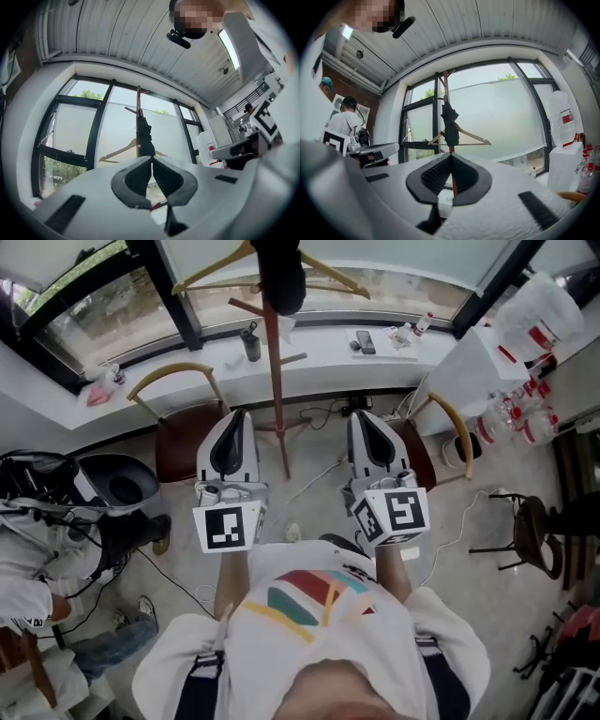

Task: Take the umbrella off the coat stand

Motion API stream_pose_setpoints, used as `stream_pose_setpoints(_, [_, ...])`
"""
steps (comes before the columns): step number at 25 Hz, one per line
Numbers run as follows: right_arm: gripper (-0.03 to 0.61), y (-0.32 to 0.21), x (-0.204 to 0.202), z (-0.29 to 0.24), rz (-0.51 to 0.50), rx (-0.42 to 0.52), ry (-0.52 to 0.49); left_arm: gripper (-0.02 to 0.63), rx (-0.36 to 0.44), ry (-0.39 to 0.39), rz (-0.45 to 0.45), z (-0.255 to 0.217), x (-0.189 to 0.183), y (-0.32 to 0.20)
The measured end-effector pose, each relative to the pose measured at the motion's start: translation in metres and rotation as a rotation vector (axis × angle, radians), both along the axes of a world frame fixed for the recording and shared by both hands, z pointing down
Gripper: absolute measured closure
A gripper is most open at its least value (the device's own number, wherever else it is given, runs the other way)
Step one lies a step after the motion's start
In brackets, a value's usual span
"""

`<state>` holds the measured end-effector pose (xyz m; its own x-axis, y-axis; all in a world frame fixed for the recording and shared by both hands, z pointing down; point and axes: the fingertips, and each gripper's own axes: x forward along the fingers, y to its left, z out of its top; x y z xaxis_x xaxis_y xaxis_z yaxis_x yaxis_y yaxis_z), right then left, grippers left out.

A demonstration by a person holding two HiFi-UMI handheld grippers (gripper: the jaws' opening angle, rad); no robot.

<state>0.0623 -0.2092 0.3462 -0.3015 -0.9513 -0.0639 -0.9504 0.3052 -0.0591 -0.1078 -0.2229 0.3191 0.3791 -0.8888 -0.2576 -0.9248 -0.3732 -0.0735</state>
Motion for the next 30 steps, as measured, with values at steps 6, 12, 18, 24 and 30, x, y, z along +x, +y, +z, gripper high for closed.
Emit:
stream_pose_setpoints(6, [0.578, -0.026, -0.012, 0.013, -0.026, -0.052, 0.016, 0.603, -0.042, -0.012, -0.003, 0.009, -0.004, -0.03])
stream_pose_setpoints(12, [0.578, -0.049, -0.024, 0.028, -0.081, -0.103, 0.089, 0.603, -0.054, -0.007, -0.023, 0.003, 0.01, -0.046])
stream_pose_setpoints(18, [0.578, -0.065, -0.016, 0.022, -0.098, -0.099, 0.065, 0.603, -0.046, -0.014, -0.034, -0.006, 0.025, -0.054])
stream_pose_setpoints(24, [0.578, -0.068, -0.011, 0.03, -0.108, -0.117, 0.033, 0.601, -0.108, -0.055, -0.028, 0.013, 0.029, -0.055])
stream_pose_setpoints(30, [0.578, -0.069, -0.013, 0.03, -0.121, -0.12, 0.033, 0.603, -0.074, -0.009, -0.058, 0.001, 0.025, -0.057])
